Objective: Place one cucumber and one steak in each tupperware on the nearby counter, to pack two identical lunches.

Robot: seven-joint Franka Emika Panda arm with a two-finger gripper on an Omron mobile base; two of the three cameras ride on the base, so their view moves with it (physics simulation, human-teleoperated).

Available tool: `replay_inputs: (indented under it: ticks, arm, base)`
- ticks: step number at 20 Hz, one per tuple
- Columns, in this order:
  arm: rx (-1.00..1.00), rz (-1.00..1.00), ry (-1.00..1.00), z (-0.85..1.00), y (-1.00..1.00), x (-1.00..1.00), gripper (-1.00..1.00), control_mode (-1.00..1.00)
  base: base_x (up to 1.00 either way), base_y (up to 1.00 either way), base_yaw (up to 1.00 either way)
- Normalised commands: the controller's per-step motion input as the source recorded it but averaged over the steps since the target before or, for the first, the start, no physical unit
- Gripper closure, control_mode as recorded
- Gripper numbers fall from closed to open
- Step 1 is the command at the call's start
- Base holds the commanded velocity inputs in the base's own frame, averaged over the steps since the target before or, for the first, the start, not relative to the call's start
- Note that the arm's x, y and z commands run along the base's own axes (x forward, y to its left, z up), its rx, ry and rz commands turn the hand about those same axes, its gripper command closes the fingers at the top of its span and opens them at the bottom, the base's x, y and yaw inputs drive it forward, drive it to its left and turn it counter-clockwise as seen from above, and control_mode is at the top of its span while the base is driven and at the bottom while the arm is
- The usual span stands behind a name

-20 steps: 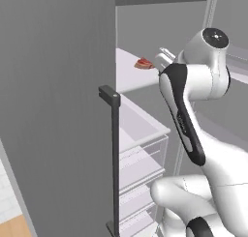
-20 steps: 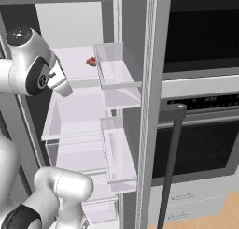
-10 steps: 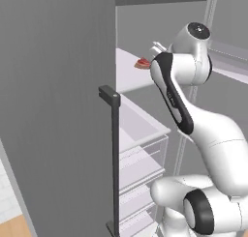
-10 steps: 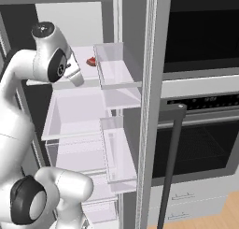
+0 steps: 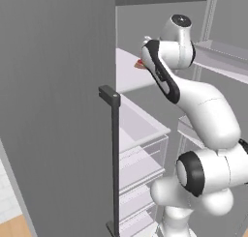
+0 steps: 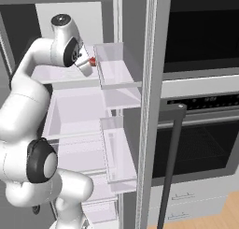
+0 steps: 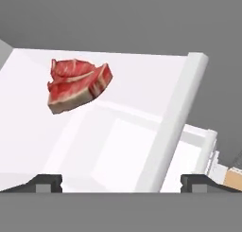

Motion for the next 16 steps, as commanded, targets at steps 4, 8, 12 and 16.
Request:
replay_inputs:
  ticks: [4, 8, 12, 16]
  arm:
    - [0.00, 0.00, -0.02, -0.26, 0.00, 0.58, -1.00, -1.00]
    - [0.00, -0.02, -0.03, -0.34, 0.00, 0.40, -1.00, -1.00]
    - [0.00, -0.04, 0.00, -0.17, 0.00, 0.48, -1.00, -1.00]
    - [0.00, -0.07, 0.00, -0.02, 0.00, 0.51, -1.00, -1.00]
  base:
    - [0.00, 0.00, 0.00]
    - [0.00, 0.00, 0.00]
    - [0.00, 0.00, 0.00]
    - [0.00, 0.00, 0.00]
